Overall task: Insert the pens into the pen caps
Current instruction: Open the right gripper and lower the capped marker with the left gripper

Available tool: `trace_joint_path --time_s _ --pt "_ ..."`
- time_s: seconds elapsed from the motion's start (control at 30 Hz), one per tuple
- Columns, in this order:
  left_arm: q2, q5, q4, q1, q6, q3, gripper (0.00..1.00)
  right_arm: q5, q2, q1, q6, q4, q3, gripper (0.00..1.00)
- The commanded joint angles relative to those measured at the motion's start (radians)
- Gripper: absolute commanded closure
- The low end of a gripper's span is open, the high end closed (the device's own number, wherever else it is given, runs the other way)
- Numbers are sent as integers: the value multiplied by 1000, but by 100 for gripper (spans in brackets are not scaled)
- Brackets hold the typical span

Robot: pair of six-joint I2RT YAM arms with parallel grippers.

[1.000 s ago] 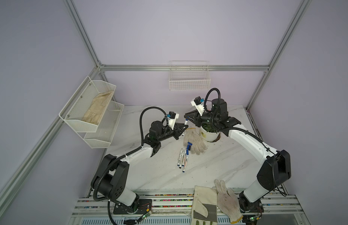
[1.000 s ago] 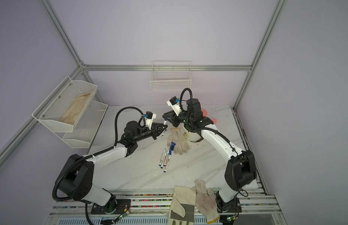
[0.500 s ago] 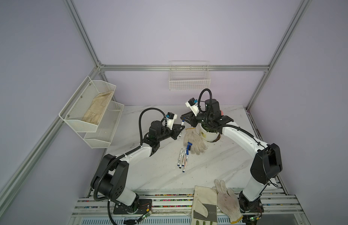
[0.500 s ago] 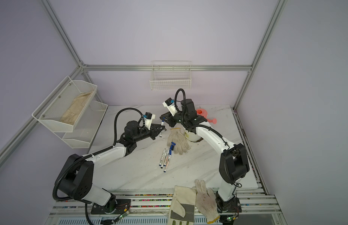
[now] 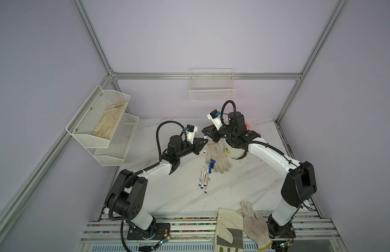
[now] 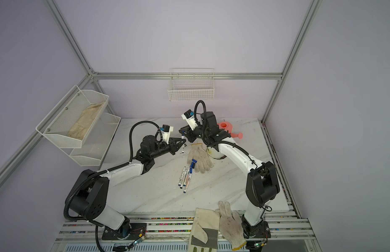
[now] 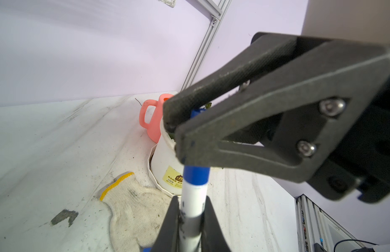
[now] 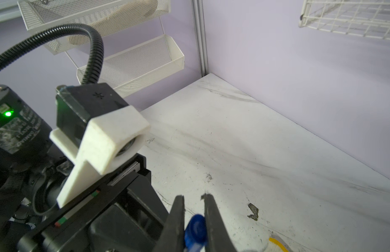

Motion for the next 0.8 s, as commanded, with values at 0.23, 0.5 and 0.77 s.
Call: trace_joint_path --time_s 0.23,0.5,0.77 --pt "-16 -411 248 -8 -76 2 100 -91 -33 -67 149 -164 -11 57" --pt "73 -431 149 -12 -137 -19 100 -66 -149 -137 361 158 -90 37" --pt "230 -334 -114 -12 -140 158 100 47 -92 -140 415 55 -110 43"
